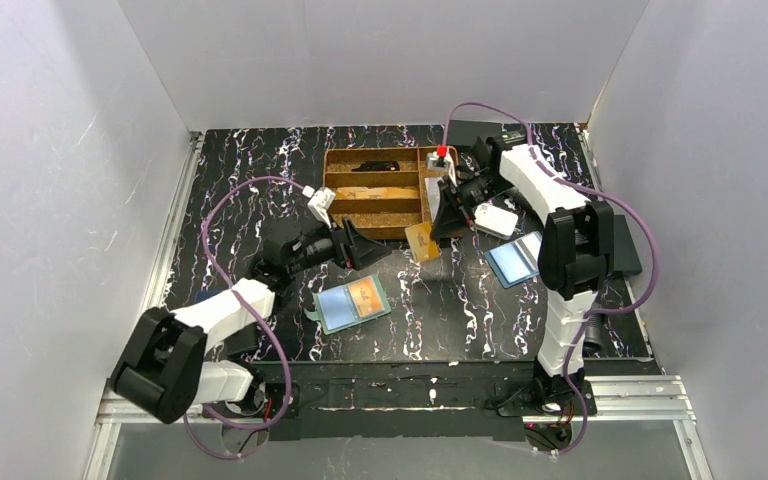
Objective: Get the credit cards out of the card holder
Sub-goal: Remove the credit card from the card holder.
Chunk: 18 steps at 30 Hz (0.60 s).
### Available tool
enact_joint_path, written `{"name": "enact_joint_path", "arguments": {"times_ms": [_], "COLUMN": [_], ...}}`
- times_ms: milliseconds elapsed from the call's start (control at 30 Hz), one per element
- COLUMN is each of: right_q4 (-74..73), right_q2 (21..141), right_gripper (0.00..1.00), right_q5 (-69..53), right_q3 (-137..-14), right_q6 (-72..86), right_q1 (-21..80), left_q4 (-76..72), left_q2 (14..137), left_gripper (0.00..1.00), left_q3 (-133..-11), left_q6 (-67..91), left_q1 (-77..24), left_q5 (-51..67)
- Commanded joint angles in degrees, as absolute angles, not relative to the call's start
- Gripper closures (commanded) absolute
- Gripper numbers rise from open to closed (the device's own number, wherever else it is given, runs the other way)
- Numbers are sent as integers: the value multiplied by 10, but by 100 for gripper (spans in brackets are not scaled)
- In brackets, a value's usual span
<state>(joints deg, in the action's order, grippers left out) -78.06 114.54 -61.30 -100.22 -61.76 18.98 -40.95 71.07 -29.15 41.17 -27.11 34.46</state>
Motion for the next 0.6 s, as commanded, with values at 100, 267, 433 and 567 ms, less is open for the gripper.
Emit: {"name": "enact_joint_path", "arguments": {"times_ms": [100,267,433,567], "right_q4": [-636,-427,-353,-274], "right_q2": [1119,1055,1032,1022], "right_gripper": [99,99,99,99], "right_q5": [-622,-585,-590,-619], "right_q3": [-1018,-953,-922,-884], "right_q6": [-395,-193,-106,-24], "right_q1": [159,150,143,138], "left_q4": [-503,-538,-578,-598], "left_q2": [786,828,847,866], "left_gripper": [2,2,2,2], "left_q3": [-346,-373,-378,-377], "left_q6": [460,500,530,552], "left_q1": [-271,-271,-271,-272], "left_q5": [374,388,383,378]}}
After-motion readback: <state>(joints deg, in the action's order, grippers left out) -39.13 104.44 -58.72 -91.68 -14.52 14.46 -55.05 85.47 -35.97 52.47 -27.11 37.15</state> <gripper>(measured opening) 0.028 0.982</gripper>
